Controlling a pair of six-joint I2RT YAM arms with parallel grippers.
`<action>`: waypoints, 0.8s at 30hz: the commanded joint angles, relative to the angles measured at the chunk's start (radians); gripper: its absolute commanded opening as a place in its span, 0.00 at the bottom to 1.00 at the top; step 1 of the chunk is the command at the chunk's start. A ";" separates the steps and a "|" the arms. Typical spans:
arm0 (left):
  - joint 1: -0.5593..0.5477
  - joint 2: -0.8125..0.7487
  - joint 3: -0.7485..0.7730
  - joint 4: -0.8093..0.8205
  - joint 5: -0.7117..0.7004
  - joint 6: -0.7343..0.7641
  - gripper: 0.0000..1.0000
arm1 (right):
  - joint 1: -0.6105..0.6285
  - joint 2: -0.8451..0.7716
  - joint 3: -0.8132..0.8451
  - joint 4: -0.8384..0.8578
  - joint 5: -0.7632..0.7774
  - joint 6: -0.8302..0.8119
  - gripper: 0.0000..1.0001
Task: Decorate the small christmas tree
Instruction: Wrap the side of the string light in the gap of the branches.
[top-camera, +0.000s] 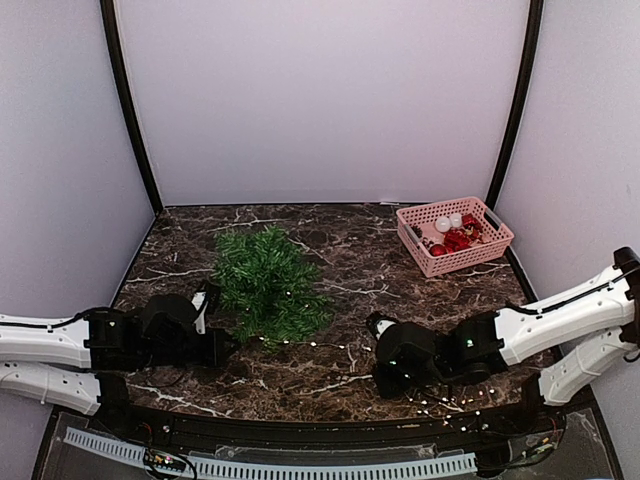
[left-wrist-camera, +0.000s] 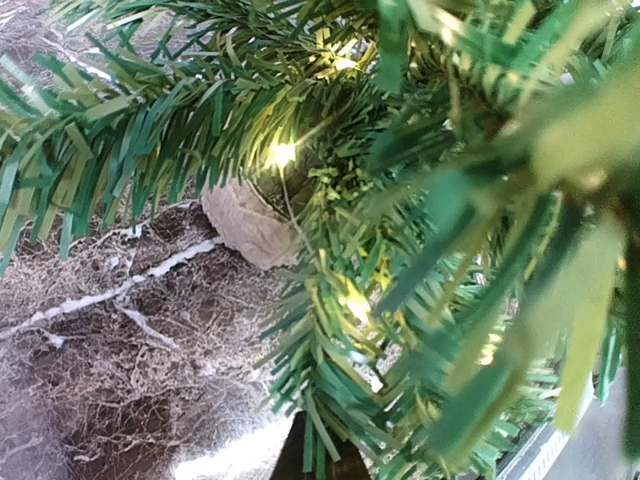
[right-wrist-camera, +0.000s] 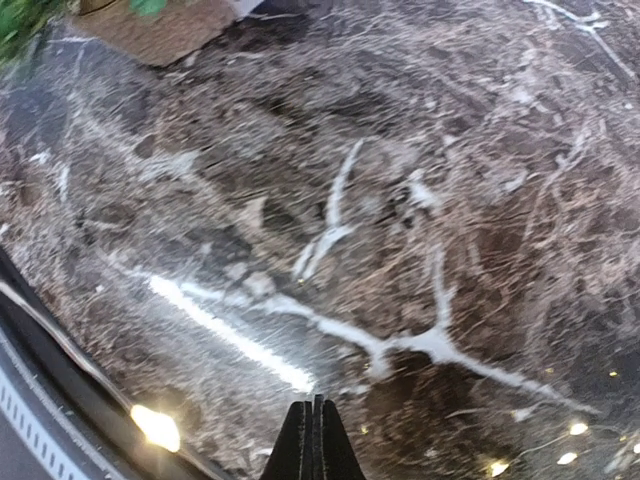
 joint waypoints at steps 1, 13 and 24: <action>0.018 -0.022 -0.033 0.009 0.012 0.029 0.00 | -0.061 0.007 0.008 -0.017 0.047 -0.068 0.00; 0.046 -0.022 -0.056 0.028 0.052 0.076 0.00 | -0.167 0.025 0.173 -0.089 0.127 -0.263 0.00; 0.062 -0.032 -0.066 0.039 0.062 0.108 0.00 | -0.295 0.117 0.286 0.011 0.050 -0.420 0.00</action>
